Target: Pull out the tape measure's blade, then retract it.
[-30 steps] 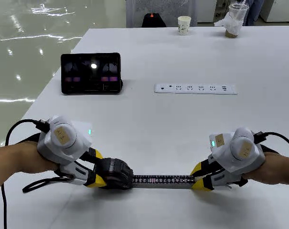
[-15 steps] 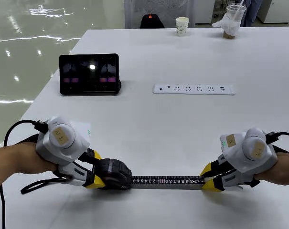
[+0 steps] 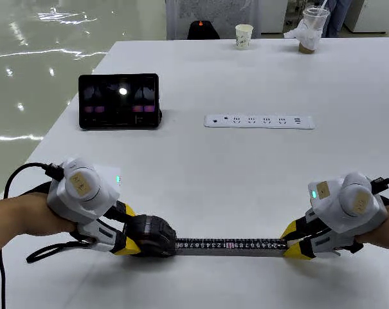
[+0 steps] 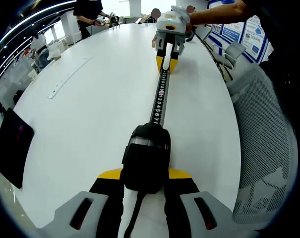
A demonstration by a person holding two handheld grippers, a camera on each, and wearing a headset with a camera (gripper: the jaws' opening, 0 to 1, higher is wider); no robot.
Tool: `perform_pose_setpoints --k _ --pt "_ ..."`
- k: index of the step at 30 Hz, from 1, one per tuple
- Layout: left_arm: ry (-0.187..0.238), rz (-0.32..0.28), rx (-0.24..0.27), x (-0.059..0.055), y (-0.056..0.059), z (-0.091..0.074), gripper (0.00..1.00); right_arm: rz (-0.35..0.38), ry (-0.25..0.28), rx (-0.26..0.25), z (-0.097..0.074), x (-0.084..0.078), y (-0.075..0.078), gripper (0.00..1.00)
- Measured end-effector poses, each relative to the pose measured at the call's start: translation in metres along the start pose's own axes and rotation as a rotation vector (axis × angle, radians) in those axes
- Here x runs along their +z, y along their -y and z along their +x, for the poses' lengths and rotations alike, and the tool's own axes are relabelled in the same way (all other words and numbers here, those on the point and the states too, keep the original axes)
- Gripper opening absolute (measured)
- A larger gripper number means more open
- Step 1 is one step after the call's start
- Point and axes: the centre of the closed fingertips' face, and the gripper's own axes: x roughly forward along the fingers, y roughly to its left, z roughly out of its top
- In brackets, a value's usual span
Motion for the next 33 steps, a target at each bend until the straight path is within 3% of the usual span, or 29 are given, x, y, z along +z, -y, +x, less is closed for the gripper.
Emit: perform_pose_setpoints --k 15,25,31,32,33 --pt "-0.003 0.005 0.000 0.001 0.001 0.000 0.25 0.028 -0.045 -0.017 -0.022 -0.031 0.000 0.09" --pt "-0.014 0.033 0.007 0.003 0.002 0.000 0.26 0.021 -0.082 0.000 -0.022 -0.029 -0.005 0.11" --pt "-0.032 0.077 0.021 0.004 0.002 0.000 0.26 -0.018 -0.136 0.020 -0.021 -0.030 -0.007 0.12" --pt "-0.037 0.080 0.026 0.003 0.001 0.000 0.26 -0.023 -0.195 -0.008 -0.026 -0.039 -0.003 0.12" --pt "-0.036 0.081 0.026 0.004 0.001 0.000 0.26 -0.046 -0.168 -0.011 -0.024 -0.034 -0.001 0.13"
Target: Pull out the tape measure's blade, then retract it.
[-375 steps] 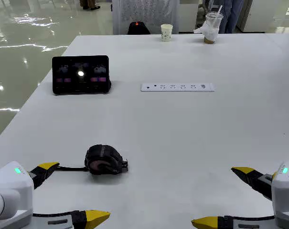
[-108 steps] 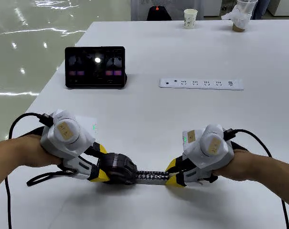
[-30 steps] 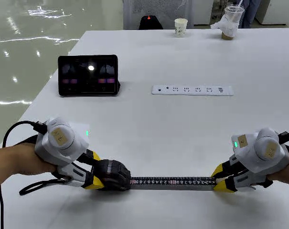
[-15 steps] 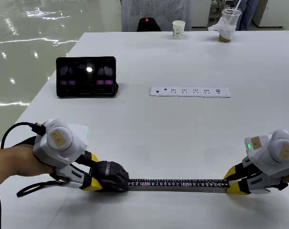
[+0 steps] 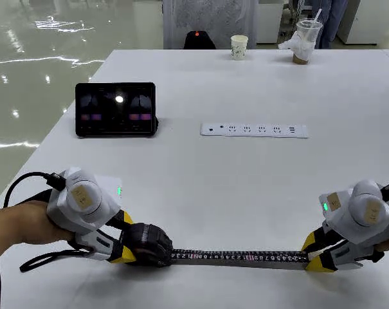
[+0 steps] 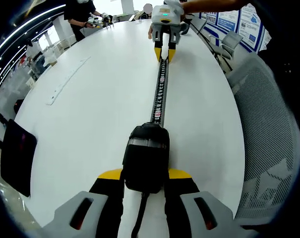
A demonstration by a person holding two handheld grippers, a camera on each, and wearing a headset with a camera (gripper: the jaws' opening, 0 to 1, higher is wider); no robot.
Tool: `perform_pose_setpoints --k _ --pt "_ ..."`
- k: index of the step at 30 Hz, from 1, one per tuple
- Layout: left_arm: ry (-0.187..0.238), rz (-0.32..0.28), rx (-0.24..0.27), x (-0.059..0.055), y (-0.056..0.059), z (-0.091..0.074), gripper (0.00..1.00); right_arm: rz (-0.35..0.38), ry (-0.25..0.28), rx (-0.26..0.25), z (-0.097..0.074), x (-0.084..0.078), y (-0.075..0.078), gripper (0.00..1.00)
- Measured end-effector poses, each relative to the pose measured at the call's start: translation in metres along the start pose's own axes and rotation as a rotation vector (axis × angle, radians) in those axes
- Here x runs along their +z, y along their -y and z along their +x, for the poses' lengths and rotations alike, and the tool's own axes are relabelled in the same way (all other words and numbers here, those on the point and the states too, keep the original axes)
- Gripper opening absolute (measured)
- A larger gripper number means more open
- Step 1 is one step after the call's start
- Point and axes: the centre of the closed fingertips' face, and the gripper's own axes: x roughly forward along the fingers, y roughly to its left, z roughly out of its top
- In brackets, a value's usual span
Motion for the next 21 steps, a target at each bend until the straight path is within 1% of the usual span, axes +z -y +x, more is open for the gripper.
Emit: perform_pose_setpoints --k 1,2,8,11,13,17,21 --pt "-0.006 0.004 0.004 -0.001 -0.001 0.000 0.26 0.006 0.007 0.014 0.000 0.001 -0.003 0.13" --pt "-0.006 0.007 0.004 -0.001 -0.001 0.000 0.26 0.009 0.006 0.014 0.000 0.001 -0.003 0.14" --pt "-0.017 0.018 0.025 -0.003 -0.002 -0.003 0.25 0.004 -0.008 -0.022 -0.003 0.000 -0.001 0.24" --pt "-0.021 0.018 0.038 -0.006 -0.002 -0.008 0.25 0.016 -0.011 -0.034 -0.006 -0.002 -0.002 0.27" --pt "-0.020 0.012 0.047 -0.008 -0.002 -0.012 0.26 0.027 -0.013 -0.042 -0.008 -0.003 -0.004 0.28" --pt "-0.033 0.003 0.058 -0.014 0.002 -0.017 0.31 0.045 -0.012 -0.061 -0.011 -0.004 -0.010 0.31" --pt "-0.026 -0.015 0.074 -0.017 0.008 -0.022 0.35 0.063 -0.008 -0.082 -0.016 -0.005 -0.017 0.37"
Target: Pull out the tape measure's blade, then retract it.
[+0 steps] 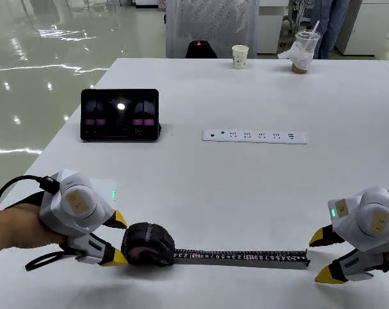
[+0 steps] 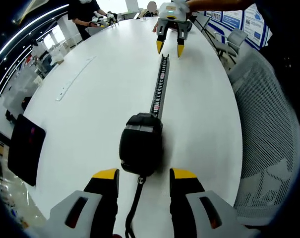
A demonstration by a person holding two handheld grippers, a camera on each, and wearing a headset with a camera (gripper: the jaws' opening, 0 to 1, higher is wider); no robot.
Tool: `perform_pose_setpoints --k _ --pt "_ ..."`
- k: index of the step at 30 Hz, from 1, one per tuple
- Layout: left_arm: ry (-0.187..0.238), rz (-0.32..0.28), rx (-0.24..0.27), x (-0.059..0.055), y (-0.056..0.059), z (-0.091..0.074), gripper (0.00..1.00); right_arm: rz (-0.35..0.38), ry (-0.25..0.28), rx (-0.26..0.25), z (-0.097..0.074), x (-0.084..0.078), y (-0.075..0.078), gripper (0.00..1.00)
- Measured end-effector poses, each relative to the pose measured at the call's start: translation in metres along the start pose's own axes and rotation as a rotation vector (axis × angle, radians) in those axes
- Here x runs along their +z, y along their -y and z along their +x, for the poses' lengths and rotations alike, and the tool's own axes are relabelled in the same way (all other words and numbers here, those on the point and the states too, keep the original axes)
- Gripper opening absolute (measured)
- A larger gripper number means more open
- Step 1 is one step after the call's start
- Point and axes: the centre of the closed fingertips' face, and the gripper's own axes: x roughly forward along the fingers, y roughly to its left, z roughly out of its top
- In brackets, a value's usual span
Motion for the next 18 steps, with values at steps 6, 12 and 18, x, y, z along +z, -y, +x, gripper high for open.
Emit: perform_pose_setpoints --k 6,12,18 --pt "0.031 -0.065 0.024 -0.002 0.013 -0.006 0.47 0.058 0.031 -0.040 -0.008 -0.002 -0.011 0.46" --pt "0.067 -0.155 0.050 -0.003 0.025 -0.013 0.58 0.120 0.054 -0.071 -0.015 -0.004 -0.023 0.54" --pt "0.103 -0.205 0.078 -0.004 0.038 -0.019 0.64 0.199 0.093 -0.089 -0.019 -0.003 -0.039 0.61"
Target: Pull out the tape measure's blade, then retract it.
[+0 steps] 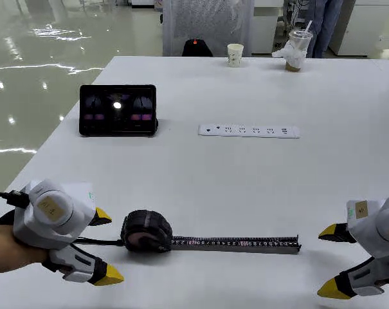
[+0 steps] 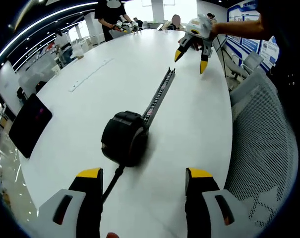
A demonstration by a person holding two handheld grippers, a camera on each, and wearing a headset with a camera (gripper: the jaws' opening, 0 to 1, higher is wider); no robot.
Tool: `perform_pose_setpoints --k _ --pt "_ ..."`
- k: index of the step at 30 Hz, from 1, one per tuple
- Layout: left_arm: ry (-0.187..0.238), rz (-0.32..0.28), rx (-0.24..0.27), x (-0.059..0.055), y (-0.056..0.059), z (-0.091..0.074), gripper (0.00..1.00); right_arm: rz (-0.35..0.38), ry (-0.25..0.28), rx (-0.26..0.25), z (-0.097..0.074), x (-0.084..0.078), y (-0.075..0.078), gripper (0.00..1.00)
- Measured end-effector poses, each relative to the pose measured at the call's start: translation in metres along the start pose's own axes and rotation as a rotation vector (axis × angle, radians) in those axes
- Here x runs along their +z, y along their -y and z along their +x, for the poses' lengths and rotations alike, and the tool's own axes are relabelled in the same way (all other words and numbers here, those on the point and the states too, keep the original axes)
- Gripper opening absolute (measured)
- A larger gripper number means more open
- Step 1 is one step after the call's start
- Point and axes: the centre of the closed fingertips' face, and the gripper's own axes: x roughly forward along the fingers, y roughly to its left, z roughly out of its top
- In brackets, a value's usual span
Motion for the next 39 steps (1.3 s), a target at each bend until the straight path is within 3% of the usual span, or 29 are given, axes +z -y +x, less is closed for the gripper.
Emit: perform_pose_setpoints --k 7,19,26,35,39 --pt "0.026 -0.068 0.021 -0.004 0.017 -0.003 0.70 0.095 0.029 -0.040 -0.007 -0.004 -0.012 0.69" --pt "0.122 -0.226 0.104 0.003 0.039 -0.014 0.84 0.248 0.114 -0.115 -0.017 0.000 -0.034 0.82" --pt "0.165 -0.294 0.165 0.003 0.043 -0.021 0.86 0.312 0.180 -0.165 -0.020 0.011 -0.047 0.90" --pt "0.200 -0.332 0.212 0.008 0.051 -0.028 0.91 0.381 0.216 -0.221 -0.024 0.017 -0.055 0.99" --pt "0.240 -0.376 0.259 0.012 0.050 -0.032 0.94 0.411 0.228 -0.249 -0.027 0.019 -0.057 0.99"
